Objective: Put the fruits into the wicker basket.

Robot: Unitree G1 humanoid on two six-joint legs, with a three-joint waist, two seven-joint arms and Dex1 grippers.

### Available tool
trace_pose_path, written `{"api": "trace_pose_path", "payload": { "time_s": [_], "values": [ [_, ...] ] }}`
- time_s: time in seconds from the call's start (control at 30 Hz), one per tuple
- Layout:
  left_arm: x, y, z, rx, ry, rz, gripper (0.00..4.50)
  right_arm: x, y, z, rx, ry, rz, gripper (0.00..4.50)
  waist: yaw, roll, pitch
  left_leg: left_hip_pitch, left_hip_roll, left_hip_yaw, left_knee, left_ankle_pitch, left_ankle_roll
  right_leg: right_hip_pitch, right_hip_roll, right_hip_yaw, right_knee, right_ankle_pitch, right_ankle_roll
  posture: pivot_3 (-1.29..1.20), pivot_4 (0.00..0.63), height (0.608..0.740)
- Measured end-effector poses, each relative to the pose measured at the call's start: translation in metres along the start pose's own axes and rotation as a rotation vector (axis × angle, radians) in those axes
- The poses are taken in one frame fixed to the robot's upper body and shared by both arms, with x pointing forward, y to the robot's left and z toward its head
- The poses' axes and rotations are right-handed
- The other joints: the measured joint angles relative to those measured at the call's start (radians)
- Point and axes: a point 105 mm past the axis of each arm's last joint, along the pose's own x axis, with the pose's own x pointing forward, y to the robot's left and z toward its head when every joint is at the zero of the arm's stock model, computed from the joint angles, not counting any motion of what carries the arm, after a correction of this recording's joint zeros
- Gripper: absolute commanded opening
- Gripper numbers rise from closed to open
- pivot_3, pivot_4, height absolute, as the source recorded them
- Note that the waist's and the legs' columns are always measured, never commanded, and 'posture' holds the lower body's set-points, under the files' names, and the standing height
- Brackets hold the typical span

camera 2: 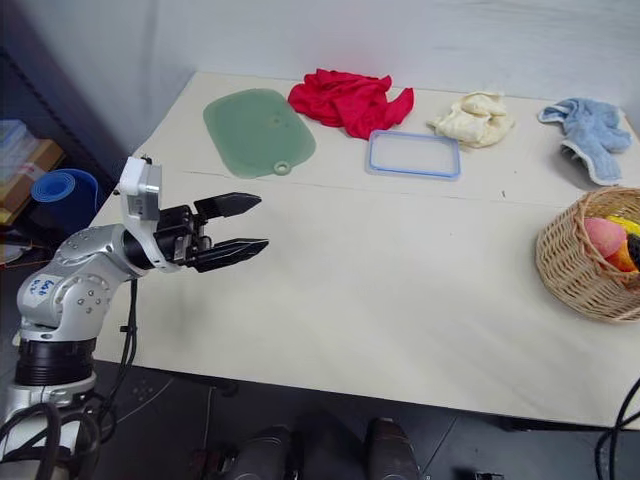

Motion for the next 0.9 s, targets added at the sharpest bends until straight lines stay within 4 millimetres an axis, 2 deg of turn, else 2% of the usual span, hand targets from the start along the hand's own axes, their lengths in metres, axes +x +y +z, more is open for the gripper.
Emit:
{"api": "trace_pose_path", "payload": {
  "time_s": [0.07, 0.17, 0.3, 0.37, 0.47, 0.53, 0.6, 0.67, 0.73, 0.9],
  "values": [
    [-0.008, -0.003, -0.011, -0.031, 0.047, -0.009, 4.5, -0.018, -0.007, 0.004, -0.032, 0.015, -0.023, 4.41, 0.004, 0.001, 0.0, 0.0, 0.0, 0.001, -0.001, 0.0, 0.0, 0.0, 0.0, 0.0, -0.002, 0.0, 0.0, 0.0, 0.15, 0.74],
    [-0.014, -0.003, -0.028, -0.073, 0.09, 0.002, 4.5, -0.041, -0.015, 0.009, -0.084, 0.056, -0.041, 4.47, 0.008, 0.0, 0.0, 0.0, 0.0, 0.001, -0.001, 0.0, 0.0, 0.001, 0.001, 0.001, -0.004, 0.0, 0.0, 0.0, 0.15, 0.74],
    [-0.028, 0.004, -0.051, -0.099, 0.131, 0.055, 4.5, -0.072, -0.013, 0.015, -0.192, 0.126, 0.036, 4.47, 0.008, 0.0, 0.0, 0.001, 0.0, 0.002, -0.001, -0.001, 0.001, 0.002, 0.002, 0.002, -0.005, 0.0, 0.0, 0.0, 0.15, 0.74],
    [-0.038, 0.005, -0.065, -0.087, 0.179, 0.08, 4.5, -0.087, 0.01, 0.014, -0.261, 0.145, 0.166, 4.47, 0.006, 0.001, 0.0, 0.003, 0.001, 0.002, -0.001, -0.001, 0.0, 0.002, 0.003, 0.002, -0.005, 0.0, 0.0, 0.0, 0.15, 0.74],
    [-0.052, 0.005, -0.085, -0.054, 0.253, 0.121, 4.5, -0.096, 0.06, -0.008, -0.273, 0.23, 0.415, 4.47, -0.006, 0.0, 0.0, 0.005, 0.003, 0.003, -0.002, -0.002, -0.001, 0.002, 0.003, 0.003, -0.004, 0.0, 0.0, 0.0, 0.15, 0.74],
    [-0.059, 0.001, -0.095, -0.007, 0.293, 0.135, 4.5, -0.095, 0.095, -0.018, -0.24, 0.219, 0.557, 4.47, -0.013, -0.001, -0.001, 0.008, 0.003, 0.001, -0.002, -0.003, -0.001, 0.003, 0.001, 0.004, -0.004, 0.0, -0.001, 0.0, 0.15, 0.74],
    [-0.068, -0.007, -0.109, 0.047, 0.346, 0.147, 4.5, -0.089, 0.144, -0.036, -0.165, 0.155, 0.71, 4.47, -0.019, -0.004, -0.002, 0.015, 0.004, 0.001, -0.004, -0.004, -0.002, 0.005, 0.001, 0.005, -0.002, 0.0, -0.001, 0.0, 0.15, 0.74],
    [-0.073, -0.014, -0.12, 0.073, 0.38, 0.158, 4.5, -0.082, 0.174, -0.048, -0.138, 0.116, 0.812, 4.47, -0.019, -0.003, -0.003, 0.014, 0.005, 0.002, -0.004, -0.005, -0.001, 0.004, -0.001, 0.005, -0.001, 0.0, -0.001, 0.0, 0.15, 0.74],
    [-0.077, -0.02, -0.126, 0.092, 0.383, 0.193, 4.5, -0.07, 0.192, -0.057, -0.171, 0.067, 0.887, 4.47, -0.016, -0.003, -0.003, 0.015, 0.006, 0.003, -0.003, -0.006, 0.001, 0.004, -0.003, 0.005, 0.0, 0.0, -0.001, 0.0, 0.15, 0.74],
    [-0.07, -0.03, -0.127, 0.144, 0.35, 0.245, 4.5, -0.026, 0.214, -0.075, -0.254, -0.026, 0.98, 4.47, -0.011, -0.004, -0.003, 0.015, 0.005, 0.003, -0.001, -0.006, 0.002, 0.003, -0.004, 0.004, 0.001, 0.0, -0.001, 0.0, 0.15, 0.74]
  ]
}}
